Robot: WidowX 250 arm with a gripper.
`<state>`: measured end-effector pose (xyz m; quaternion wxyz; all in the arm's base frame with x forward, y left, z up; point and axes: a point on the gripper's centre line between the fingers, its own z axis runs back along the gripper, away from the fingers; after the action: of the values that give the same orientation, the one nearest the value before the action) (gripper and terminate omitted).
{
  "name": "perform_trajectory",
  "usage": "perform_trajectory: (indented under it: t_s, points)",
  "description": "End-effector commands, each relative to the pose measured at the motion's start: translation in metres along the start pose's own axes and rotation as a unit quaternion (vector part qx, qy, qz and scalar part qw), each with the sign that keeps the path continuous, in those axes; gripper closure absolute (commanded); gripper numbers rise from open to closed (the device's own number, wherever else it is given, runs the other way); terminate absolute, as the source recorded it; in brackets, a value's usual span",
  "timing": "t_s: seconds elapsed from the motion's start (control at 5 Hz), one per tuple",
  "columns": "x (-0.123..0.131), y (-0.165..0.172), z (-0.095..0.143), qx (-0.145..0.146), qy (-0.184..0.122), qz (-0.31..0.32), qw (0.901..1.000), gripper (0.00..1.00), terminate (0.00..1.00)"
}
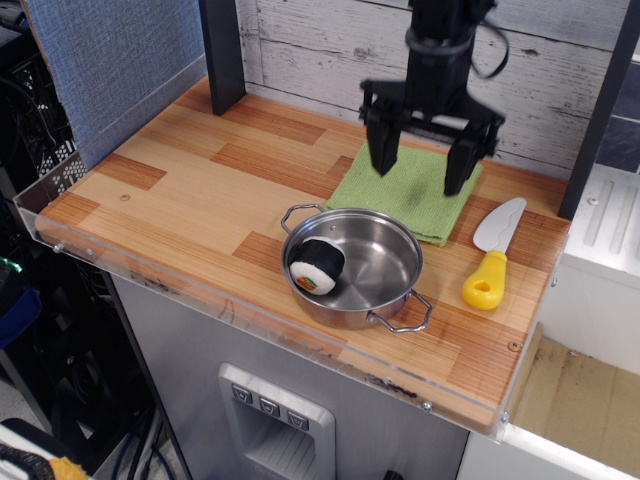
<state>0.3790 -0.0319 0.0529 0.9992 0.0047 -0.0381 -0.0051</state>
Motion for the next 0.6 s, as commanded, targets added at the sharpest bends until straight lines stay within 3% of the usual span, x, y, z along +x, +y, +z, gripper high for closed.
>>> perform_trajectory:
  t_s: [0.0,0.4]
  points:
    - [0.024,0.011,0.001,0.011,-0.016,0.006,0.9998,0.0,0.0]
    - [0.032,0.022,0.0,0.026,-0.027,0.016,0.9992,0.0,0.0]
